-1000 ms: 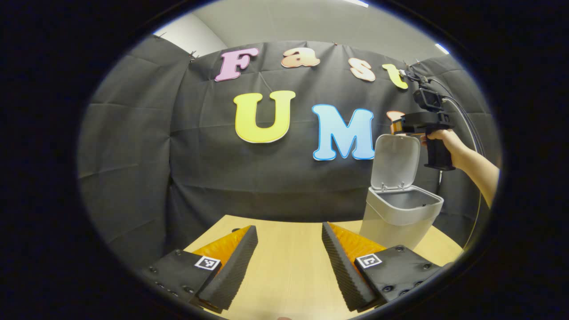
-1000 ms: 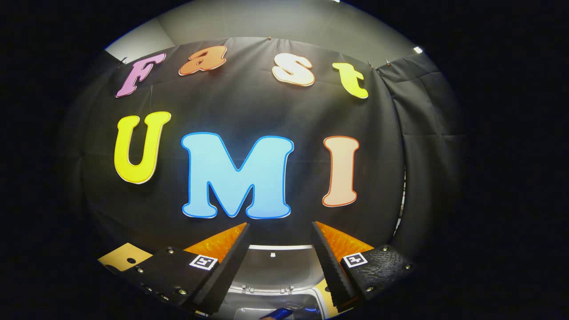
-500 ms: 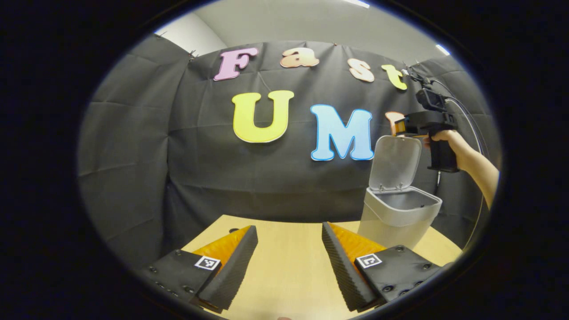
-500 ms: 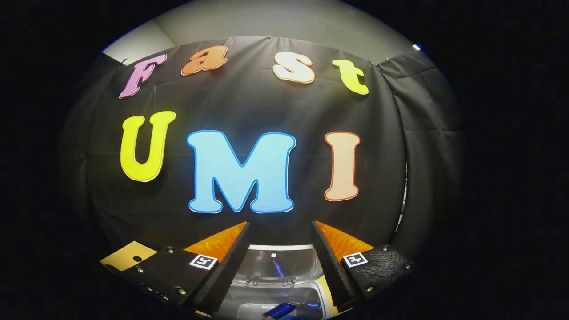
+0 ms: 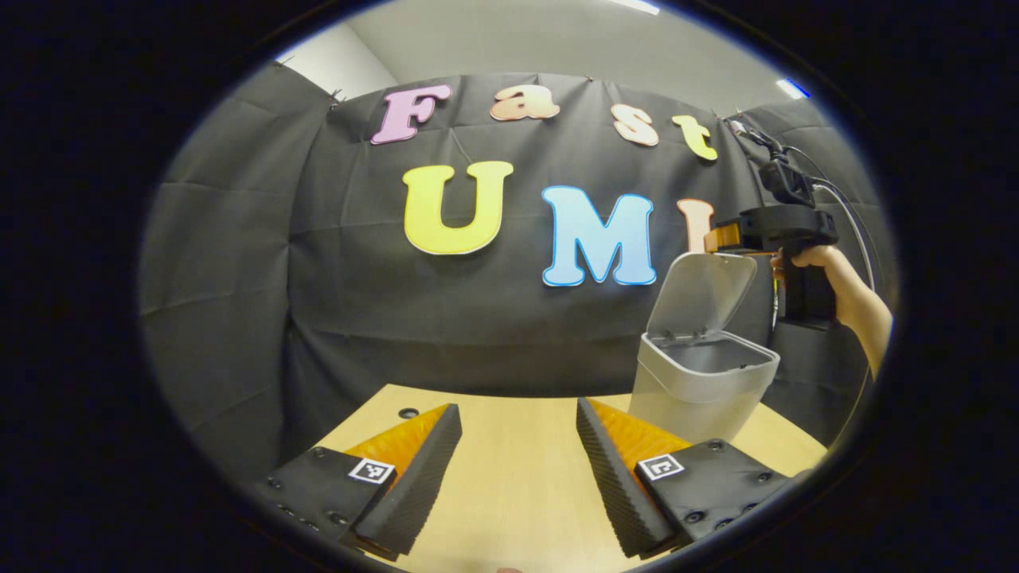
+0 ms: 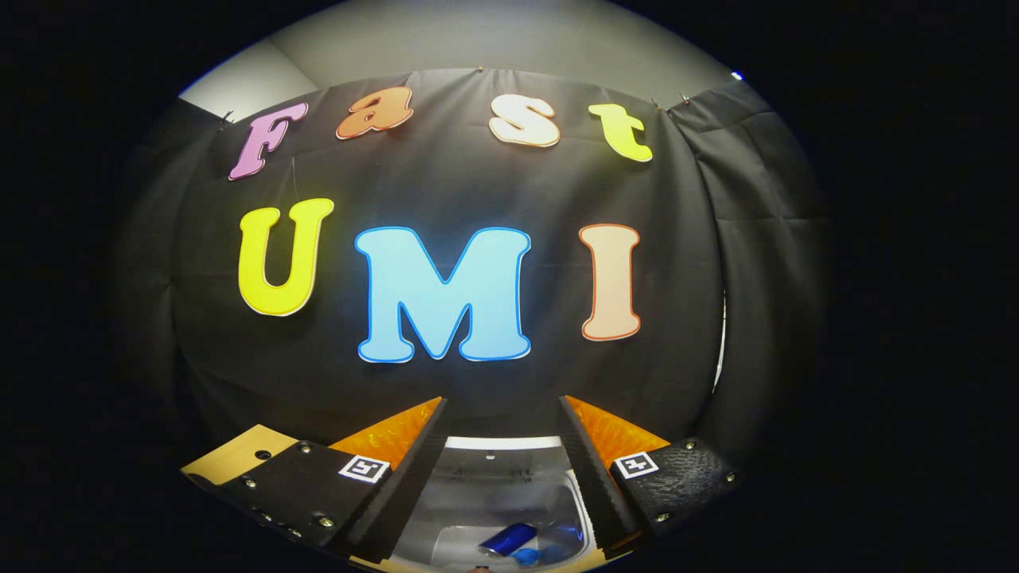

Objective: Press the lid of the desktop garbage bin to open it, pick up the crumpled paper on the desktop and throw it into the bin, then pick up the pop can on the desktop and drop it into the bin, and finally close the garbage bin lid.

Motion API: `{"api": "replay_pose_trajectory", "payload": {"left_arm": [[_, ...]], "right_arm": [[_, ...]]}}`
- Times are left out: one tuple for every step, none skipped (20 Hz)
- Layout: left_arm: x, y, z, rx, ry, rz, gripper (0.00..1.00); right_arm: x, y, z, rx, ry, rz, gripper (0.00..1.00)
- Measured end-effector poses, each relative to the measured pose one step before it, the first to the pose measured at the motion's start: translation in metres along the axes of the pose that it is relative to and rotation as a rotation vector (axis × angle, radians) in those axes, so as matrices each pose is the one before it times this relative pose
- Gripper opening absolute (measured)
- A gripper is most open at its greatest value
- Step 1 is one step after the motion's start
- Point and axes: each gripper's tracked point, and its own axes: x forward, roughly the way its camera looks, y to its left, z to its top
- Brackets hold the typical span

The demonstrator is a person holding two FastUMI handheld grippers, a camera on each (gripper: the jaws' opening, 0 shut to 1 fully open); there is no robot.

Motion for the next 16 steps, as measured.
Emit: {"api": "replay_pose_trajectory", "payload": {"left_arm": [[-0.00043,-0.00136,-0.00079,0.00213,0.00022,-0.00176,1.0],[-0.00057,-0.00018,-0.00007,0.00131,0.00014,-0.00116,1.0],[-0.00091,-0.001,-0.00034,-0.00052,0.00018,-0.00166,1.0],[-0.00031,-0.00122,0.00061,-0.00211,-0.00084,-0.00206,1.0],[-0.00083,-0.00041,-0.00047,-0.00125,-0.00088,-0.00197,1.0],[-0.00087,-0.00093,0.00044,0.00045,-0.00136,-0.00135,1.0],[-0.00061,-0.00066,0.00116,0.00102,-0.00283,-0.00145,1.0],[-0.00025,-0.0008,0.00072,0.00091,-0.00168,-0.00138,1.0],[-0.00037,-0.00087,-0.0005,0.00085,-0.00027,-0.00229,1.0],[-0.00068,-0.0009,-0.00035,0.00069,0.00055,-0.00088,1.0],[-0.00028,0.00005,-0.00127,0.00012,0.00104,-0.00091,1.0],[-0.0005,-0.00031,-0.00026,-0.00067,0.00124,-0.00025,1.0],[-0.00032,0.00063,-0.00076,-0.00072,0.00201,-0.00016,1.0],[-0.00081,0.00076,-0.0011,-0.00046,0.00182,0.00122,1.0],[-0.00046,0.00029,-0.0014,-0.00034,0.00241,0.00077,1.0],[-0.00002,0.00093,-0.00026,-0.0003,0.00175,0.00008,1.0]], "right_arm": [[-0.00336,0.00006,-0.00406,0.00751,0.00696,0.00357,0.87],[-0.00389,0.00082,-0.00486,0.00895,0.00967,0.00318,0.87],[-0.00389,-0.00013,-0.00514,0.00661,0.01004,0.00109,0.87],[-0.00329,0.00066,-0.00643,0.00105,0.0131,0.00256,0.87],[-0.00303,0.0008,-0.00688,-0.00131,0.01275,0.00193,0.88],[-0.00247,0.00053,-0.00754,-0.00131,0.01563,0.00175,0.88],[-0.00244,0.00057,-0.00769,-0.00012,0.01393,0.00144,0.88],[-0.00124,0.00077,-0.00655,0.00106,0.01371,0.00127,0.87],[-0.00098,0.00084,-0.00647,-0.00001,0.01227,-0.00064,0.88],[-0.00139,-0.00032,-0.00768,-0.00058,0.01275,-0.00315,0.88],[-0.00037,0.0004,-0.00562,-0.00229,0.00916,-0.00275,0.88],[-0.001,0.00036,-0.0063,-0.00326,0.00831,-0.00422,0.88],[-0.00101,-0.00017,-0.0063,-0.00137,0.00735,-0.00391,0.88],[-0.00143,0.00018,-0.00631,0.00008,0.00678,-0.00306,0.88],[-0.00005,0.00003,-0.00599,0.0014,0.00878,-0.00288,0.88],[-0.00048,0.00038,-0.00715,0.00075,0.01329,0.00028,0.88]]}}
